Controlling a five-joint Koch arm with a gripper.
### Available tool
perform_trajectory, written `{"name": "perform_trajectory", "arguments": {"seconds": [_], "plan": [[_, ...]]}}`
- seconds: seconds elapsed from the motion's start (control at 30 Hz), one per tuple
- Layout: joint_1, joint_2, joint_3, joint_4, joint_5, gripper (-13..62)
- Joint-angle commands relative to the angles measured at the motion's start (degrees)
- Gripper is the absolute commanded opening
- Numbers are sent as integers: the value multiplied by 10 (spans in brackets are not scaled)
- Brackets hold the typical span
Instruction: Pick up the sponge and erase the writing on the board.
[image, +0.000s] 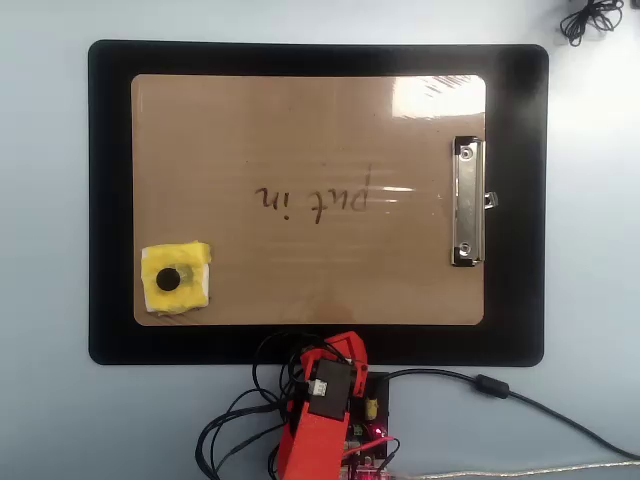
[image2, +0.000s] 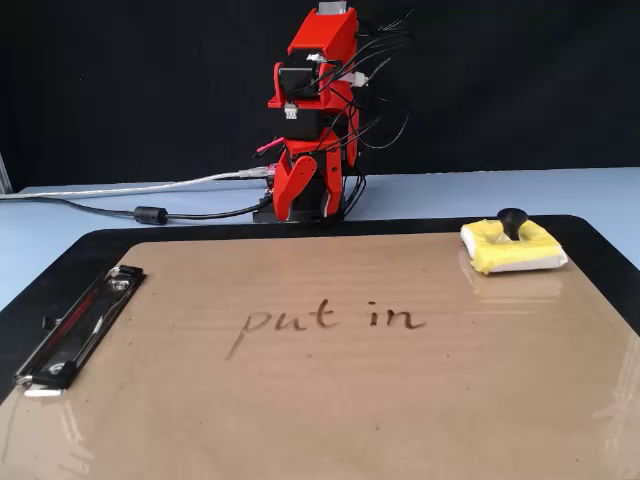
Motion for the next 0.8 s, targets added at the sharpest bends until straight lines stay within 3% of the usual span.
{"name": "perform_trajectory", "arguments": {"seconds": [0.0, 0.57, 0.67, 0.77], "plan": [[9, 9, 2, 11, -15, 345], [7, 18, -18, 4, -15, 337], [-84, 15, -127, 1, -25, 331], [-244, 11, -230, -47, -127, 323]]}}
